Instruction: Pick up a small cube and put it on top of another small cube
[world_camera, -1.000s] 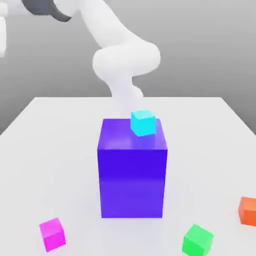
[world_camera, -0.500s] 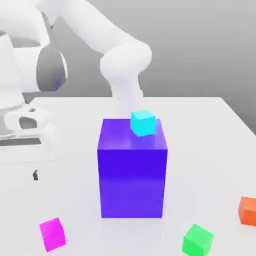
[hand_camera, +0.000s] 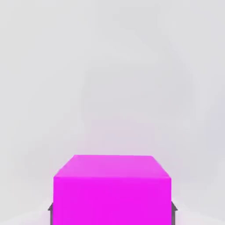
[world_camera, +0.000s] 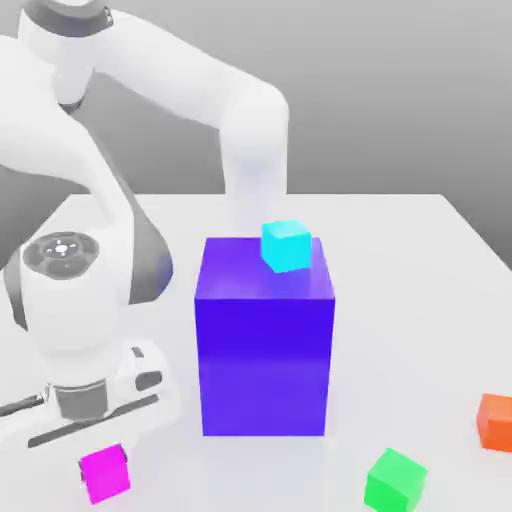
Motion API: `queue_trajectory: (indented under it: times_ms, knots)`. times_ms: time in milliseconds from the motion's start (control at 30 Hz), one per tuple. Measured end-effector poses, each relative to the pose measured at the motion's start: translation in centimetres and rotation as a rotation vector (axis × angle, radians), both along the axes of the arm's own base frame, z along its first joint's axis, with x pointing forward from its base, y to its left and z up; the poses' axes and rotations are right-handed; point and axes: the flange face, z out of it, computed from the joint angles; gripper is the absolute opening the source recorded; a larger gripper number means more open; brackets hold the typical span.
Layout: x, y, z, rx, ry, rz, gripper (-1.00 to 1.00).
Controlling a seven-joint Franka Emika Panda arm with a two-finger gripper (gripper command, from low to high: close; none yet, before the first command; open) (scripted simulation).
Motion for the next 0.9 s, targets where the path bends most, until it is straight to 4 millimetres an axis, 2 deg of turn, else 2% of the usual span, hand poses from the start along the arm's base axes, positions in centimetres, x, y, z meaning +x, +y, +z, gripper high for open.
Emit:
queue_trajectory:
  times_ms: [67, 133, 200, 367, 533, 700, 833, 900]
  knots:
    - [0.1, -0.1, 1.7, 0.001, 0.000, -0.001, -1.00]
    - [0.1, 0.0, 4.7, 0.001, 0.000, 0.000, -1.00]
    - [0.7, 1.6, 6.3, 0.001, 0.002, 0.023, -1.00]
    - [3.0, 9.1, 7.7, 0.003, 0.008, 0.116, -1.00]
    - [4.2, 17.2, 8.9, 0.002, 0.011, 0.204, -1.00]
    - [4.1, 25.6, 10.2, 0.001, 0.009, 0.285, -1.00]
    - [3.0, 32.4, 11.4, 0.001, 0.003, 0.344, -1.00]
    - [2.8, 33.9, 9.9, 0.002, 0.001, 0.355, -1.00]
